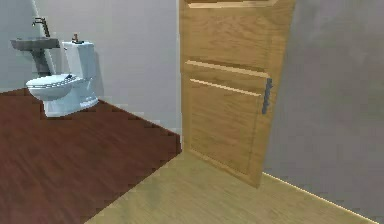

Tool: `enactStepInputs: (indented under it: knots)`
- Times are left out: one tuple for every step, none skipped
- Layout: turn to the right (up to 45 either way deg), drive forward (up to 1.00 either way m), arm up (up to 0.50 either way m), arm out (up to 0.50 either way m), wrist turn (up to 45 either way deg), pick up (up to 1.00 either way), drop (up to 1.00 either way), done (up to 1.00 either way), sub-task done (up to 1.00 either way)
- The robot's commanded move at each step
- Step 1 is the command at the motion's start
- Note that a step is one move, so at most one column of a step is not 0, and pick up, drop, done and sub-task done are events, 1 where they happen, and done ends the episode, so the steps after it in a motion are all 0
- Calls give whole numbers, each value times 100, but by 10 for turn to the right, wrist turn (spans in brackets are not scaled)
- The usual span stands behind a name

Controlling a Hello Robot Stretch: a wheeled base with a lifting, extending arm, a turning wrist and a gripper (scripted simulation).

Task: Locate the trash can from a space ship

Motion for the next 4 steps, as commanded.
enactStepInputs:
  knots:
    - [0,35,0,0,0,0,0,0,0]
    - [-450,0,0,0,0,0,0,0,0]
    - [-30,0,0,0,0,0,0,0,0]
    - [450,0,0,0,0,0,0,0,0]
